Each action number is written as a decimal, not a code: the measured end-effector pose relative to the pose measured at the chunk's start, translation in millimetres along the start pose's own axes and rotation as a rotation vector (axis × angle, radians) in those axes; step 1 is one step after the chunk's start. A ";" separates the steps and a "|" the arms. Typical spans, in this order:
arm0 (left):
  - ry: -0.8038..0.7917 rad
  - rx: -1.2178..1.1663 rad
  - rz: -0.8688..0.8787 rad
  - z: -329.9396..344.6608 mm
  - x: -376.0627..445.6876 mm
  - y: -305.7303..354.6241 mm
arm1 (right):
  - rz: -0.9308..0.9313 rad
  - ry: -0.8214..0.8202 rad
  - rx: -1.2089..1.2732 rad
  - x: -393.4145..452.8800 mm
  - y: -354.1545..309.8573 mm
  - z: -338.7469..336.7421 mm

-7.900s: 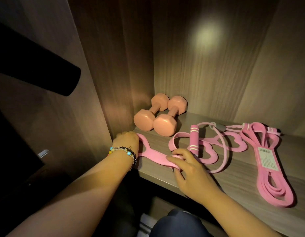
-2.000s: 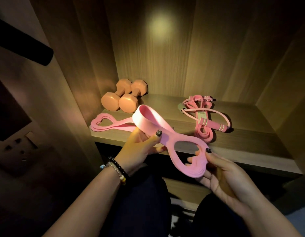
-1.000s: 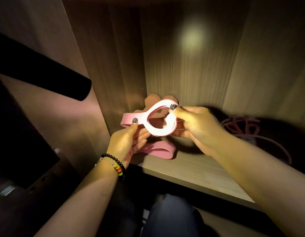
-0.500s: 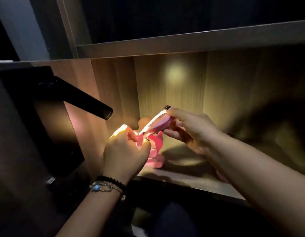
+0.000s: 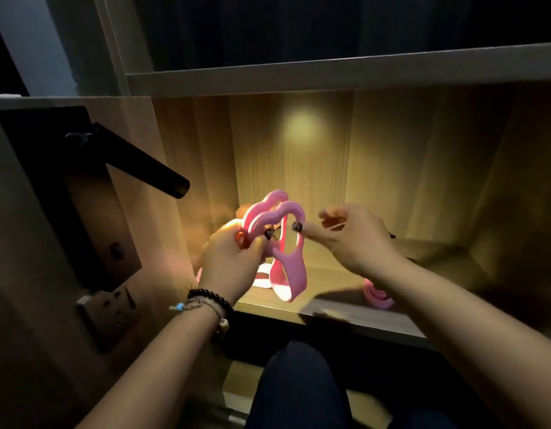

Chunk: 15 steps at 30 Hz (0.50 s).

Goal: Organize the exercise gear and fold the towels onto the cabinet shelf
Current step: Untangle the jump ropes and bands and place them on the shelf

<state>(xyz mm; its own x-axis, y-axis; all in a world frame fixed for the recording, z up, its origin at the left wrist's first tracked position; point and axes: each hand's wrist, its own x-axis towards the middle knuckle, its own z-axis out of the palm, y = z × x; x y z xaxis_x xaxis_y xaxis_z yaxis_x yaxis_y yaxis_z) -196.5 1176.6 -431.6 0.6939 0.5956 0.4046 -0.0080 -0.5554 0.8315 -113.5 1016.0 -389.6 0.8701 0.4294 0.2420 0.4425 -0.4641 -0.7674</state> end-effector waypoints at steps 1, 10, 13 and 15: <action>-0.015 -0.063 -0.046 -0.6 1.2 -0.7 | -0.020 -0.077 -0.079 -2.1 10.4 5.8; 0.051 -0.682 -0.534 4.9 33.1 -17.6 | 0.129 -0.356 0.446 18.3 80.8 91.6; 0.111 -0.722 -0.548 9.9 54.4 -37.7 | 0.132 -0.321 0.582 34.2 85.4 102.5; 0.155 -0.681 -0.535 20.3 71.2 -58.8 | 0.110 -0.243 0.544 52.0 91.1 105.2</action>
<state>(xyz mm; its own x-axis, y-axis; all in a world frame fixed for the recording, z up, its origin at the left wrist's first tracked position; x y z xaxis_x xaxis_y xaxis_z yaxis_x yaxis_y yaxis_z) -132.0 1239.8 -459.4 0.6222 0.7766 -0.0984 -0.1719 0.2582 0.9507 -50.7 1077.5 -509.4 0.8013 0.5961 0.0509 0.1229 -0.0807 -0.9891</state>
